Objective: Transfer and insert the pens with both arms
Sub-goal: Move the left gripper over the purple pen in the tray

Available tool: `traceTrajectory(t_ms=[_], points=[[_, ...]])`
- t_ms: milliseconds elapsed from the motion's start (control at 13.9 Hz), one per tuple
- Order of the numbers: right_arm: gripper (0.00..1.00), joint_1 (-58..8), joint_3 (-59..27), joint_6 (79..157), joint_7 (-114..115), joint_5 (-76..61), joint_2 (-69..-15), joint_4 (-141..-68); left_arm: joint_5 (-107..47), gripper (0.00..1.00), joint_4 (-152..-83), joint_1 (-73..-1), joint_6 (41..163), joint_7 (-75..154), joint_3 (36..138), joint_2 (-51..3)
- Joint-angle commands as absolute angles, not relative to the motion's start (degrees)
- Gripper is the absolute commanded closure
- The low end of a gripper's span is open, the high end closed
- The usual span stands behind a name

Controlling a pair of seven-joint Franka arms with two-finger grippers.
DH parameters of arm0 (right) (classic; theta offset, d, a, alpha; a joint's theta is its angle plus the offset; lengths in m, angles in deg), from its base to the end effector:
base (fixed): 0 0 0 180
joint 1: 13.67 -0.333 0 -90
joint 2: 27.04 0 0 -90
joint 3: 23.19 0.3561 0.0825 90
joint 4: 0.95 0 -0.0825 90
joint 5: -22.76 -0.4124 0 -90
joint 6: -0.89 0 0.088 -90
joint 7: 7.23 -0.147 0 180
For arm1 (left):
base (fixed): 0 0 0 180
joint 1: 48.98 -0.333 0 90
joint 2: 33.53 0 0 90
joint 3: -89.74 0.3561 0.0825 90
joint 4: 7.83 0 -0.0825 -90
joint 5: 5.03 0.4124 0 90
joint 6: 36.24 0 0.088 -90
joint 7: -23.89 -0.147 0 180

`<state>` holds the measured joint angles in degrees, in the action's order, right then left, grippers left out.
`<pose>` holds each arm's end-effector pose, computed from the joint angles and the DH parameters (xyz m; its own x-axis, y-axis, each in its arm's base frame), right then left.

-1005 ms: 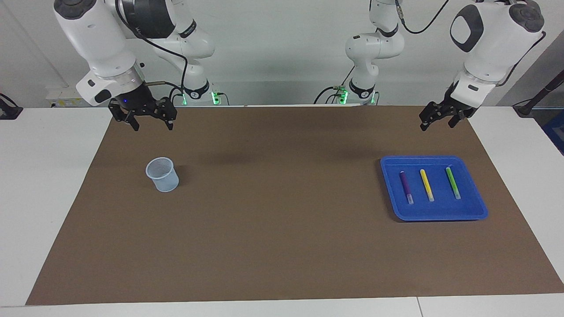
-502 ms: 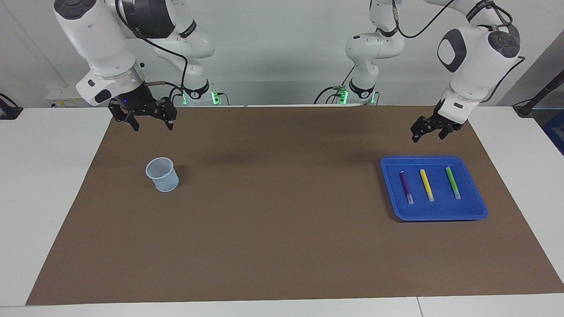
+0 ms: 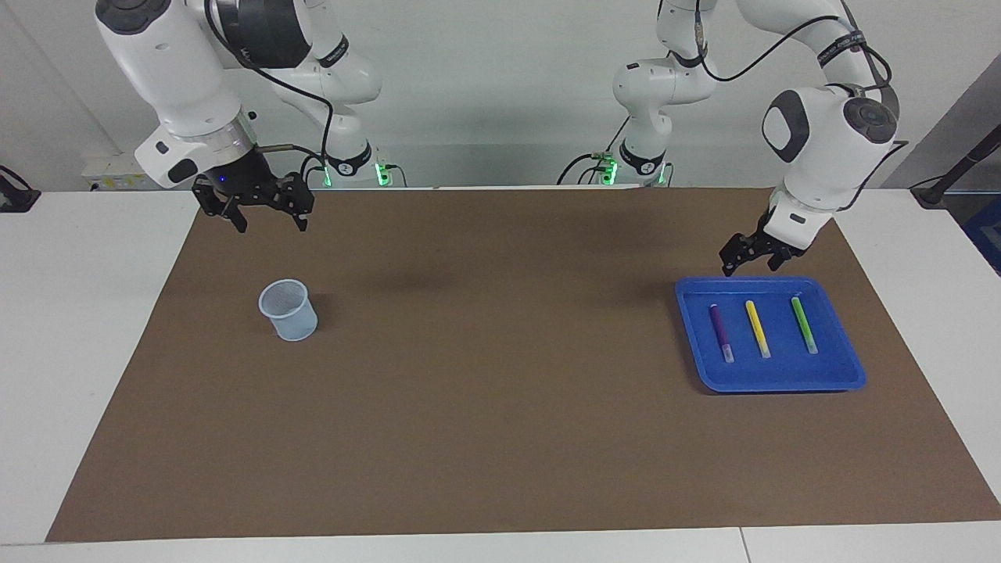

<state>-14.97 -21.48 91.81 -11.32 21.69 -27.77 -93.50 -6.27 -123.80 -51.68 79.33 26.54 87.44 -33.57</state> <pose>0.5844 0.0333 0.5963 0.9989 -0.0192 -0.0424 -0.0199 -0.9997 -0.0160 0.5763 0.0020 0.4355 0.9980 0.0625 -0.0073 0.0627 -0.9979 0.0191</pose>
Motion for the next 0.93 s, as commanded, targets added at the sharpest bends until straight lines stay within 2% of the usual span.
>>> traceTrajectory(t_ms=[0, 574, 861], points=[[0.00, -14.46, -21.08, 91.51, -12.24, 21.62, -27.04, -93.76, -6.96, 0.02, -125.43, -51.71, 83.37, 26.18, 87.37, -32.04], [0.00, -14.46, -21.08, 91.51, -12.24, 21.62, -27.04, -93.85, -6.96, 0.03, -125.61, -51.53, 92.86, 26.18, 87.37, -23.52], [0.00, -14.46, -21.08, 91.51, -12.24, 21.62, -27.04, -93.85, -6.96, 0.08, -125.60, -51.79, 94.45, 25.74, 87.37, -20.09]])
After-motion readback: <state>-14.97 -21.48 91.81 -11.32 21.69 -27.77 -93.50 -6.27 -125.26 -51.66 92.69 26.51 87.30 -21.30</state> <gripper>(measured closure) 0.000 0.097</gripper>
